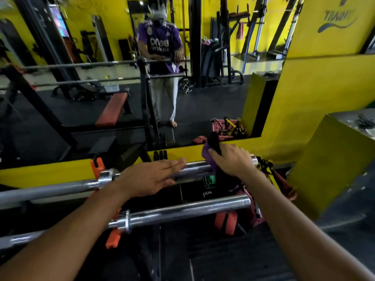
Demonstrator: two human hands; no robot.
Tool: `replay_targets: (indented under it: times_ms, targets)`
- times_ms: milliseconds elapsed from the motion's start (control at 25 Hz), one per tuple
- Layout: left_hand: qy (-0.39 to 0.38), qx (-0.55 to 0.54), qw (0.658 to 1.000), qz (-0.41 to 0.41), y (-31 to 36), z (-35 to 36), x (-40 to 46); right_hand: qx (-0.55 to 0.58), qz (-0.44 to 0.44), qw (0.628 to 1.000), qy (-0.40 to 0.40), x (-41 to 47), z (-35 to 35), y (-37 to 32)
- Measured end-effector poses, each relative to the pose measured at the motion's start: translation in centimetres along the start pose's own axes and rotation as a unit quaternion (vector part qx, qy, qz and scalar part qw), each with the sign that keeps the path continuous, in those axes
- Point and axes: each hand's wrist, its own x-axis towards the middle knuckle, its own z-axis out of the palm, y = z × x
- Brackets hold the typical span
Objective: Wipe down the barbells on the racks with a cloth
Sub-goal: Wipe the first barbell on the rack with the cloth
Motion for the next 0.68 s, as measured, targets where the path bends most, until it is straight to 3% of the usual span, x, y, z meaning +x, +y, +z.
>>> replay_targets:
  times_ms: [80, 160, 320, 400, 560, 680]
  targets:
    - [-0.02, -0.022, 0.999, -0.04, 0.4, -0.7, 0.0, 0.056, -0.016, 0.996, 0.072, -2.0, 0.6, 0.0]
    - [-0.023, -0.051, 0.997, -0.058, 0.3, -1.6, -0.7, 0.129, -0.02, 0.989, 0.076, -2.0, -0.3, 0.5]
    - [0.065, 0.061, 0.994, -0.062, -4.3, -3.1, -6.0, 0.166, -0.019, 0.978, 0.128, -1.7, -1.7, -1.3]
    - [0.045, 0.123, 0.99, -0.059, -6.8, -2.4, -9.4, 0.161, -0.028, 0.981, 0.103, -2.0, -0.4, -3.1]
    - [0.052, 0.108, 0.99, -0.074, -7.6, -1.0, -11.5, 0.076, 0.005, 0.989, 0.13, -3.3, 2.2, -5.1]
    - [0.055, 0.084, 0.993, -0.062, -8.1, -0.6, -11.6, 0.043, 0.105, 0.993, 0.041, -1.6, 0.9, -5.9]
